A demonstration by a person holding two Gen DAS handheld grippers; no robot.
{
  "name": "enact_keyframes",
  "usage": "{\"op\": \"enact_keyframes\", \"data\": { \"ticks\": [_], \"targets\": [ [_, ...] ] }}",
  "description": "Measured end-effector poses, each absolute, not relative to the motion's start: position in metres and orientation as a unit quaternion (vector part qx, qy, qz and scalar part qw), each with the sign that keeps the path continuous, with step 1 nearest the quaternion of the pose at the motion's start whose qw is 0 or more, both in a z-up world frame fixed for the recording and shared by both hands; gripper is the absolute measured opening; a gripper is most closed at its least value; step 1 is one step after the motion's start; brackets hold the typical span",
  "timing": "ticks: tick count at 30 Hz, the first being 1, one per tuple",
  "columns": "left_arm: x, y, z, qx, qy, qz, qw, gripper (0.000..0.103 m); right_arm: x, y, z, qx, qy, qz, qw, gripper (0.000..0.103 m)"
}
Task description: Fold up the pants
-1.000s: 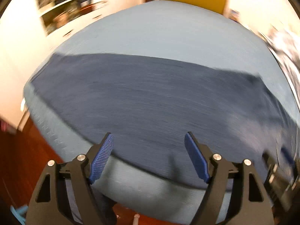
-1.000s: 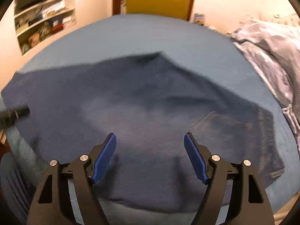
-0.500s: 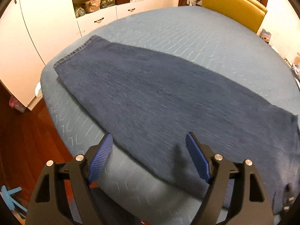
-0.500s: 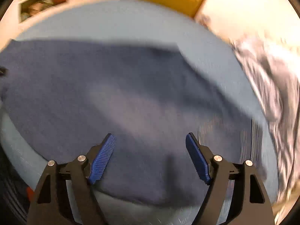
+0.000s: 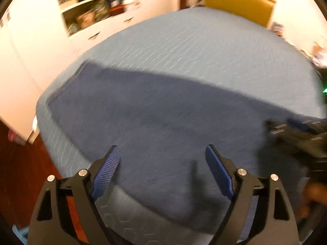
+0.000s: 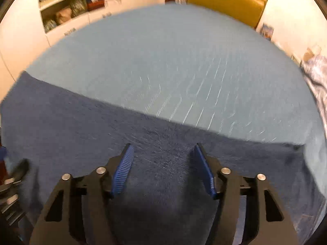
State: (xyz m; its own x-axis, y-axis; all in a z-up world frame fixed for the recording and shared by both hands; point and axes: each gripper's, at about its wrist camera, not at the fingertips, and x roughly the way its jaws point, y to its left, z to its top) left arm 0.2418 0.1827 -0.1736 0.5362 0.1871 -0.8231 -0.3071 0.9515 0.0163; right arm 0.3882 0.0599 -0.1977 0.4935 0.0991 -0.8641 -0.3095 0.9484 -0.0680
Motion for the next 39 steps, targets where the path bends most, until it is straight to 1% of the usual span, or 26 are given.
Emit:
{"op": "enact_keyframes", "data": {
  "ticks": [3, 5, 8, 12, 17, 21, 31, 37, 39],
  "targets": [
    [0.245, 0.164, -0.161, -0.043, 0.454, 0.107, 0.883, 0.086, 0.385, 0.059, -0.198, -0.115, 0.477, 0.122, 0.863, 0.059],
    [0.246, 0.153, -0.157, -0.034, 0.452, 0.094, 0.886, 0.086, 0.384, 0.052, -0.196, -0.097, 0.482, 0.127, 0.861, 0.059],
    [0.245, 0.132, -0.153, -0.024, 0.454, 0.078, 0.887, 0.086, 0.379, 0.037, -0.194, -0.099, 0.476, 0.103, 0.868, 0.058],
    [0.244, 0.108, -0.148, -0.011, 0.452, 0.057, 0.890, 0.086, 0.369, 0.004, -0.175, -0.074, 0.455, 0.077, 0.884, 0.058],
    [0.243, 0.080, -0.148, 0.005, 0.456, 0.034, 0.889, 0.086, 0.339, -0.029, -0.152, -0.071, 0.436, 0.052, 0.896, 0.058],
    [0.240, 0.062, -0.154, 0.012, 0.464, 0.017, 0.886, 0.086, 0.305, -0.058, -0.147, -0.068, 0.436, 0.035, 0.897, 0.058],
    [0.224, 0.028, -0.172, 0.034, 0.480, -0.023, 0.876, 0.086, 0.208, -0.126, -0.176, -0.064, 0.469, -0.028, 0.880, 0.058],
    [0.208, 0.009, -0.194, 0.041, 0.504, -0.039, 0.862, 0.086, 0.185, -0.148, -0.199, -0.065, 0.501, -0.045, 0.862, 0.058],
    [0.204, 0.004, -0.202, 0.047, 0.511, -0.041, 0.857, 0.086, 0.182, -0.150, -0.202, -0.060, 0.499, -0.041, 0.864, 0.058]
  ]
}}
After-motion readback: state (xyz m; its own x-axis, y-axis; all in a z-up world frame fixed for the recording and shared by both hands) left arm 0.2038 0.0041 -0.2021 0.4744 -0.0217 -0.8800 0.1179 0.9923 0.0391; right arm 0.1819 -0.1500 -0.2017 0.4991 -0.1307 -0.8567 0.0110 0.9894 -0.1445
